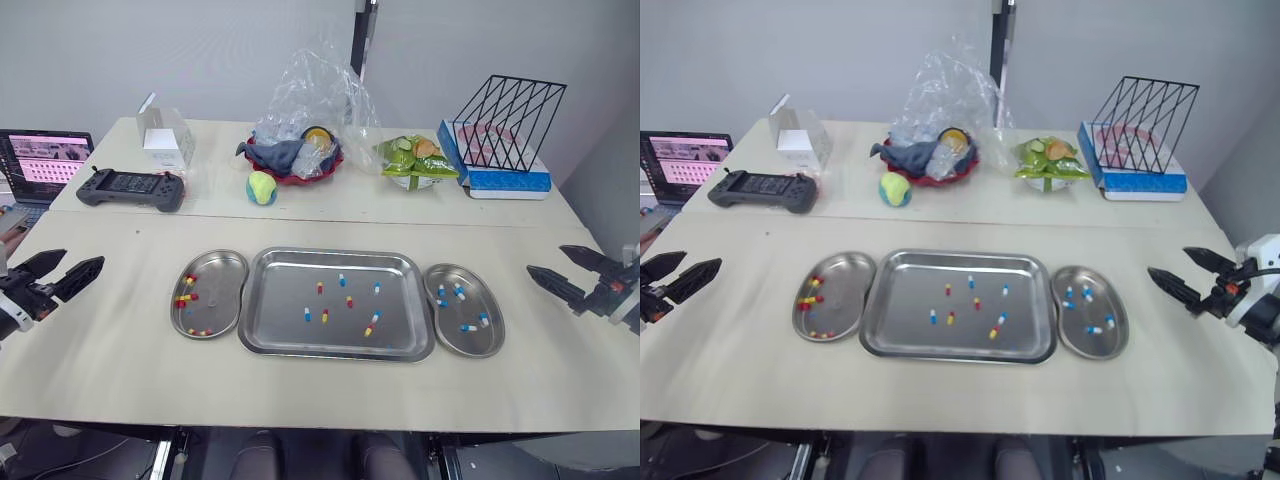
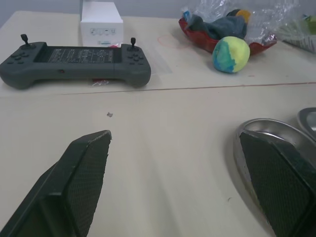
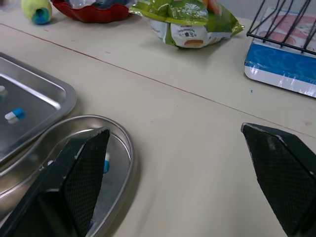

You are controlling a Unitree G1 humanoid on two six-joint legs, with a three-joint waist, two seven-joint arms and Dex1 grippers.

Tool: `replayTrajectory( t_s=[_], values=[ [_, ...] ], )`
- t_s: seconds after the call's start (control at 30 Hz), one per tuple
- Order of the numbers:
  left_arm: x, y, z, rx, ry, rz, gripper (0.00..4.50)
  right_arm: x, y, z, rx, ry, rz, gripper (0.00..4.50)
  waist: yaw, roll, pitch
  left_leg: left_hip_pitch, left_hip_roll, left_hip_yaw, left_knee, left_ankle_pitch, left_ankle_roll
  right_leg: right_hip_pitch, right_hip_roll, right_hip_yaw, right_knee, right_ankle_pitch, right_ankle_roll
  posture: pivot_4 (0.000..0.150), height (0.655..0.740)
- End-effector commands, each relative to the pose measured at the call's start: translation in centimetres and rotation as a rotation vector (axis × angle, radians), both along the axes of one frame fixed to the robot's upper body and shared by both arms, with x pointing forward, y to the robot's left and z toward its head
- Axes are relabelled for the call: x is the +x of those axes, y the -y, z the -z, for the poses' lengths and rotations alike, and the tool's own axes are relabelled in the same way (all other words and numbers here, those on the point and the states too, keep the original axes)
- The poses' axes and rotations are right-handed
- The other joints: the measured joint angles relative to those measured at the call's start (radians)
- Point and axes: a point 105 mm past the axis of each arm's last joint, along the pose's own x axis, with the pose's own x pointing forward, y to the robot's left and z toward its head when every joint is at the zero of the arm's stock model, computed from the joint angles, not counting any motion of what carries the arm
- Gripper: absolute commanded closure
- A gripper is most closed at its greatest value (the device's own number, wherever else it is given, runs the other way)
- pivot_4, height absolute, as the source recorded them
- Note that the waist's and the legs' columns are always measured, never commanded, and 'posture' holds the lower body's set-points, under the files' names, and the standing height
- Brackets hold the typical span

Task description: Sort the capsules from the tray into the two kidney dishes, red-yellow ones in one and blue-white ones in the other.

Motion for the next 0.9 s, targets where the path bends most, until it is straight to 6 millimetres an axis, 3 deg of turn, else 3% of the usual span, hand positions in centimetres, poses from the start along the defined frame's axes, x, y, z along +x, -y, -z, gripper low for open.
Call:
replayTrajectory(
  t_s=[0.03,0.17,0.27,0.4,0.53,0.67,0.8,0.9],
  values=[
    [-0.3,0.5,-1.3,0.042,0.036,0.039,0.19,0.2,-2.9,-2.1,0.020,0.043,-0.112,0.00,-0.004,0.000,0.000,0.000,0.000,0.000,0.000,0.000,0.000,0.000,0.000,0.000,0.000,0.000,0.000,0.150,0.7334],
    [-0.6,1.4,-1.2,-0.010,0.026,0.080,0.19,0.4,-8.0,-1.6,-0.055,-0.018,-0.256,0.00,-0.007,0.000,0.000,0.000,0.001,0.000,0.000,0.000,0.000,0.000,0.001,0.000,0.000,0.000,0.000,0.150,0.7334],
    [-1.0,2.7,-1.2,-0.052,-0.006,0.144,0.19,0.5,-12.8,-2.2,-0.079,-0.024,-0.378,0.00,-0.008,0.000,0.000,0.000,0.001,0.000,0.000,0.000,0.000,-0.001,0.001,0.000,0.001,0.000,0.000,0.150,0.7334],
    [-2.4,4.6,-0.7,0.024,-0.061,0.258,0.19,-1.0,-20.2,-2.3,-0.099,-0.106,-0.566,0.00,-0.008,0.000,0.000,-0.001,0.001,0.000,-0.001,0.000,0.000,-0.002,0.001,0.000,0.001,0.000,0.000,0.150,0.7334],
    [-3.6,5.8,-0.1,0.044,-0.098,0.324,0.19,-1.7,-23.5,-2.6,-0.126,-0.071,-0.617,0.00,0.002,-0.001,0.000,-0.002,0.001,0.000,-0.001,0.000,0.000,-0.002,0.000,-0.001,0.000,0.000,-0.001,0.150,0.7334],
    [-4.3,5.8,-0.2,0.065,-0.074,0.318,0.19,-1.5,-26.9,-2.1,-0.116,-0.084,-0.616,0.00,0.004,-0.002,0.000,-0.002,0.001,0.000,-0.001,0.000,0.000,-0.002,0.000,-0.001,0.000,0.000,-0.001,0.150,0.7334],
    [-5.3,5.4,0.2,0.176,-0.054,0.282,0.19,-0.5,-32.1,1.1,-0.207,-0.078,-0.639,0.00,-0.008,-0.003,-0.001,-0.002,0.001,0.000,-0.001,0.000,0.000,-0.003,0.000,-0.001,0.001,-0.001,-0.002,0.150,0.7334],
    [-5.9,5.9,-0.1,0.195,-0.025,0.307,0.19,0.4,-32.9,2.1,-0.250,-0.107,-0.571,0.00,-0.008,-0.003,-0.001,-0.003,0.002,0.000,-0.001,0.000,0.000,-0.005,0.000,-0.001,0.001,-0.001,-0.003,0.150,0.7334]
  ],
)
